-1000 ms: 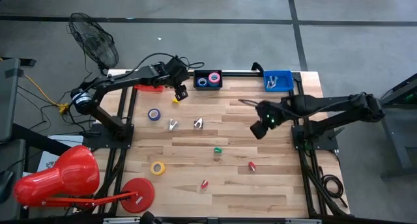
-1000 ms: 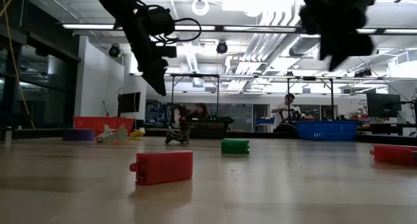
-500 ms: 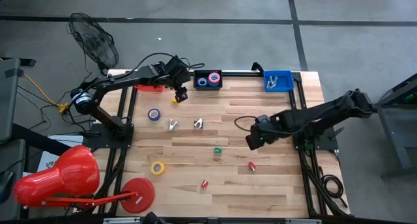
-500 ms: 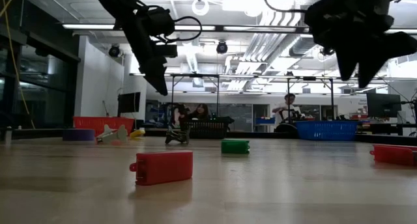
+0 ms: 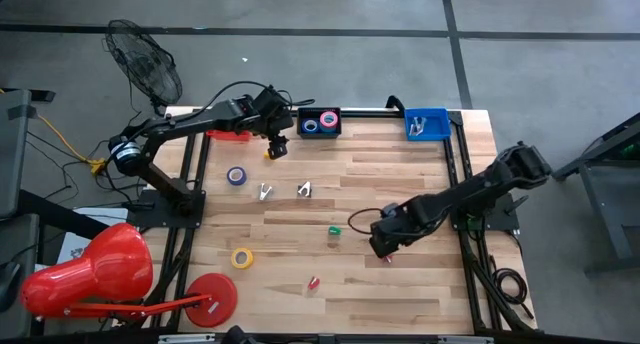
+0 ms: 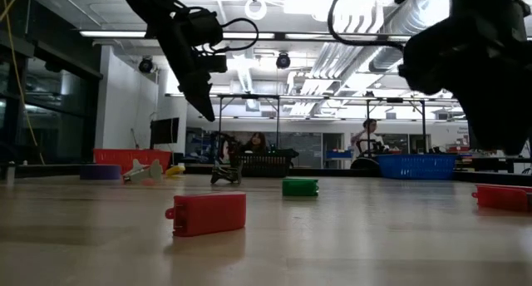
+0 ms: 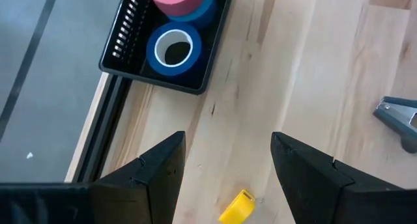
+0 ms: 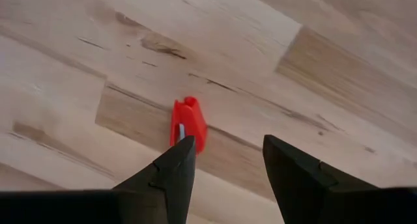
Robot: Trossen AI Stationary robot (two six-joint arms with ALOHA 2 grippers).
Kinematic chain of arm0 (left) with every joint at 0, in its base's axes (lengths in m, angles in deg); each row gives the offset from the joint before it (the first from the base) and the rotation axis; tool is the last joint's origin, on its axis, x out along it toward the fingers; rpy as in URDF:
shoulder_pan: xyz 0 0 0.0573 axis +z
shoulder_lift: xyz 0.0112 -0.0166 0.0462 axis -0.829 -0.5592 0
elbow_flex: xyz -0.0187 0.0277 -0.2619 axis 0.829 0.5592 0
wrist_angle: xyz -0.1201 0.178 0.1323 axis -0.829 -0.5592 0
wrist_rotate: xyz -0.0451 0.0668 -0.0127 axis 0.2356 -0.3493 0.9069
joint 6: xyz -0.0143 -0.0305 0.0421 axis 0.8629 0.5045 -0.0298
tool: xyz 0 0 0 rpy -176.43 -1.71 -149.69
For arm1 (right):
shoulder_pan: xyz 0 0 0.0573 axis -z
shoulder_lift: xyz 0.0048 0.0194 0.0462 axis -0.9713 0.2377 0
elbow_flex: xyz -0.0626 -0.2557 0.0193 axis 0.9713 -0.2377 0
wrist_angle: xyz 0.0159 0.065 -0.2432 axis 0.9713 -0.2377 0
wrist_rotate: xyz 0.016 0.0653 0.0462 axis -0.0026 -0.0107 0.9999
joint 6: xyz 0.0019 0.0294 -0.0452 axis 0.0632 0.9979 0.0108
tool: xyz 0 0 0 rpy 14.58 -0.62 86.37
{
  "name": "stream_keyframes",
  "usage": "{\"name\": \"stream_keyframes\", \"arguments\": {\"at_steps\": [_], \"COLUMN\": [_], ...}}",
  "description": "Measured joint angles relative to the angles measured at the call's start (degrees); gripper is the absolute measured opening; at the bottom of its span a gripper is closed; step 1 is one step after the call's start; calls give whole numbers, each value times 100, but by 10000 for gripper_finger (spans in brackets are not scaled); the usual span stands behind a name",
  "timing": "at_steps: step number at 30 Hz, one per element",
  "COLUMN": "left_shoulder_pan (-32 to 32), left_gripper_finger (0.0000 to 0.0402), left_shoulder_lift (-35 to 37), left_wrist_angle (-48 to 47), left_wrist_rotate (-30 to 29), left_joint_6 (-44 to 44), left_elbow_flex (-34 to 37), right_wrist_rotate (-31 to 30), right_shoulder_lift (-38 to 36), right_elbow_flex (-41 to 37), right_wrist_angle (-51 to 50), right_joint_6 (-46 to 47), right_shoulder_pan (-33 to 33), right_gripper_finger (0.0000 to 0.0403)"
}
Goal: Pick and place Stapler, Stapler remover, tape
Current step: Put the right red stapler into the red bin
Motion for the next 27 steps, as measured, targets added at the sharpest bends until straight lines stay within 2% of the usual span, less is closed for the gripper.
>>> {"name": "stream_keyframes", "arguments": {"at_steps": [10, 16, 27], "left_shoulder_pan": [0, 0, 0], "left_gripper_finger": [221, 221, 221], "left_shoulder_lift": [0, 0, 0], "left_wrist_angle": [-2, -53, -181], "left_wrist_rotate": [90, 90, 86], "left_joint_6": [-102, -102, -143], "left_elbow_flex": [0, 0, 0], "right_wrist_rotate": [61, -158, -386], "right_shoulder_lift": [492, 538, 590], "right_elbow_flex": [0, 0, 0], "right_wrist_angle": [402, 860, 875], "right_joint_6": [-158, -477, -564], "right_shoulder_pan": [-192, -232, -238], "right_gripper_finger": [174, 175, 175]}}
